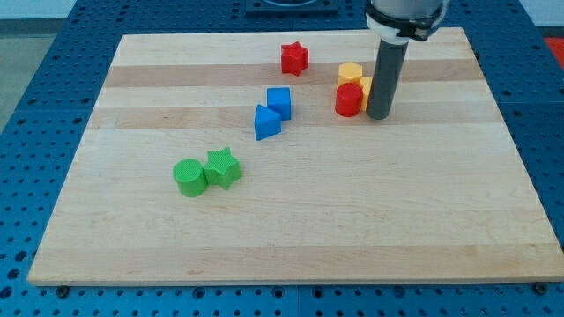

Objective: Separate the yellow heart and the red circle

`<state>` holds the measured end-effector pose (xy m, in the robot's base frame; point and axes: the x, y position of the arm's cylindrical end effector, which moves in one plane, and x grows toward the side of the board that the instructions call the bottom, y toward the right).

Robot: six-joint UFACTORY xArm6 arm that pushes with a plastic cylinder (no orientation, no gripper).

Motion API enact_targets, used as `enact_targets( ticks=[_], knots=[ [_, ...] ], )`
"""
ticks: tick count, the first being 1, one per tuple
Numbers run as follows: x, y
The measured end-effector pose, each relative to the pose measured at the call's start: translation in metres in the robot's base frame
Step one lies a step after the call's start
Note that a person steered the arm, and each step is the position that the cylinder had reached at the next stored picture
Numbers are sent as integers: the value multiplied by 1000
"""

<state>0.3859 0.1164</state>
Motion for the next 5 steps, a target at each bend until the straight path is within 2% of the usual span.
enact_targets(
  ticks=[2, 5],
  knots=[
    [0, -30],
    [-23, -52]
  ],
)
